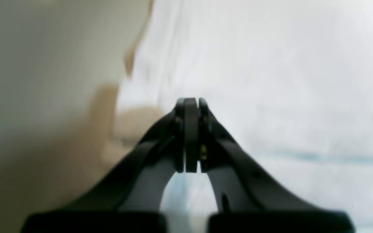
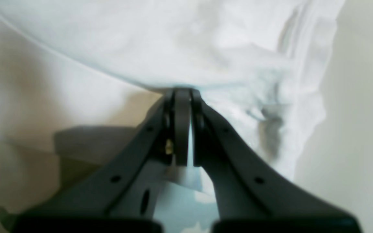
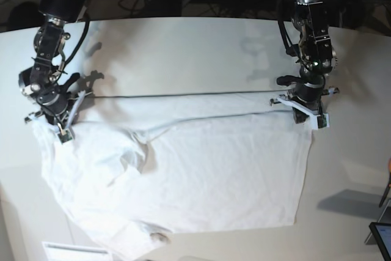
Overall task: Fold the T-shirt properly
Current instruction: 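Hold the folded edge with both grippers and pull it taut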
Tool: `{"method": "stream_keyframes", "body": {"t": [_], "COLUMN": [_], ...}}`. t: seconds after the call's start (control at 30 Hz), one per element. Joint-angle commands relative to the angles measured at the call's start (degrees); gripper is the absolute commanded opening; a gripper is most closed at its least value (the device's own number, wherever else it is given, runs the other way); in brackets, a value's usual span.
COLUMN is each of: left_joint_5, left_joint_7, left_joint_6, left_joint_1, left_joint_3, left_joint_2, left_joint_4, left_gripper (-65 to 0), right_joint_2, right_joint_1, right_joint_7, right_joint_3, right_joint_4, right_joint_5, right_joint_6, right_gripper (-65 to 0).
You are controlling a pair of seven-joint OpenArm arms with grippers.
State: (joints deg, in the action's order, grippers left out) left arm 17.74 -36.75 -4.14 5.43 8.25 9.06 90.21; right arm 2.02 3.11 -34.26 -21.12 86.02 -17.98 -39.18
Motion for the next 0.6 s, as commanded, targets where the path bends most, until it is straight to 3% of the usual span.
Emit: {"method": "stream_keyframes", "body": {"t": [0.0, 0.3, 0.57], "left_joint_5": [-0.29, -0.29, -0.29], "left_joint_7": [0.14, -7.95, -7.95], "left_joint_6": [0.05, 0.23, 0.23], "left_joint_1": [-0.99, 1.21, 2.61], "left_joint_3": [0.23, 0.32, 0.32], "left_joint_2": [0.65, 0.83, 2.32], "left_joint_4": [-0.06, 0.82, 0.91], "left_gripper": [-65.0, -65.0, -65.0], "right_joint_2": [0.66, 1.71, 1.71], "right_joint_1": [0.97, -1.49, -5.18], "right_joint_7": [1.16, 0.81, 0.90], "right_joint_3": [-0.11, -0.37, -0.19], "right_joint_4": [0.44, 0.62, 0.80], "right_joint_5": [0.53, 0.44, 0.44], "right_joint_6": [0.19, 0.19, 0.19], "right_gripper": [-63.3, -63.3, -63.3]}}
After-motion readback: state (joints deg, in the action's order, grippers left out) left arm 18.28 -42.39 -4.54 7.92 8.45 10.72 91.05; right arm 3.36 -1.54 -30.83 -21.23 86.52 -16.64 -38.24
